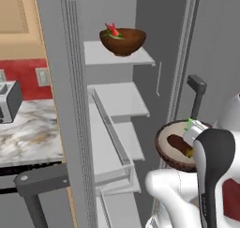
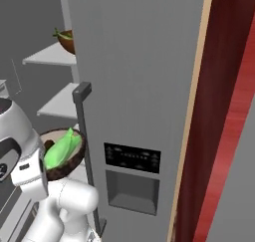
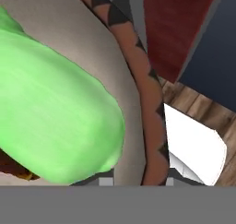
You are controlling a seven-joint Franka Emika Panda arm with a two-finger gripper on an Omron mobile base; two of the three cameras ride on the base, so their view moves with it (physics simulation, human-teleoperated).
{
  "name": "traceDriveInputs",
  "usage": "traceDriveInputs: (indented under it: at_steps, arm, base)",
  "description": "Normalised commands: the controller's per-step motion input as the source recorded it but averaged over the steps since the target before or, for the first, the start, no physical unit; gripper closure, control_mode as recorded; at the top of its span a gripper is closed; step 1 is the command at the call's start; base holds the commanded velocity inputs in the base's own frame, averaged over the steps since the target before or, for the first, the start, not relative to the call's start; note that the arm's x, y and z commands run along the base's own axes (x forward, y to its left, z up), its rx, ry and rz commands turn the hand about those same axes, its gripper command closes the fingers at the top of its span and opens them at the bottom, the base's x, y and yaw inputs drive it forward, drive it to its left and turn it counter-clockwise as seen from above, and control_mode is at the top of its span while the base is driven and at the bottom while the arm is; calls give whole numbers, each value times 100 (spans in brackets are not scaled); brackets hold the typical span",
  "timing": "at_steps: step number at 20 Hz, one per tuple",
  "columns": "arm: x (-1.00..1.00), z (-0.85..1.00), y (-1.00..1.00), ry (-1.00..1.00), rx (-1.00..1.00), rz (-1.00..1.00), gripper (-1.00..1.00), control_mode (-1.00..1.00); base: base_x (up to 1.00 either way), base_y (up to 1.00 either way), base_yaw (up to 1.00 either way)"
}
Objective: Place the bowl with the sweet potato and corn on the second highest shelf of the fridge. Place the bowl with the fishs on the top shelf of the fridge.
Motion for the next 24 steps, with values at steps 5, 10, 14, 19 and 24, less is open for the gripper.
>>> traceDriveInputs:
  at_steps: [5, 10, 14, 19, 24]
  arm:
    - [0, 0, 0, 0, 0, 0, 100, 100]
    - [0, 0, 0, 0, 0, 0, 100, 100]
    - [-8, 0, 58, -11, 0, 1, 100, -100]
    - [33, 0, 41, -16, 0, 0, 100, -100]
    - [94, 0, 21, -12, 1, -5, 100, -100]
  base:
    - [46, 26, 0]
    - [16, 51, 0]
    - [-1, 18, 1]
    - [0, 0, 0]
    - [0, 0, 0]
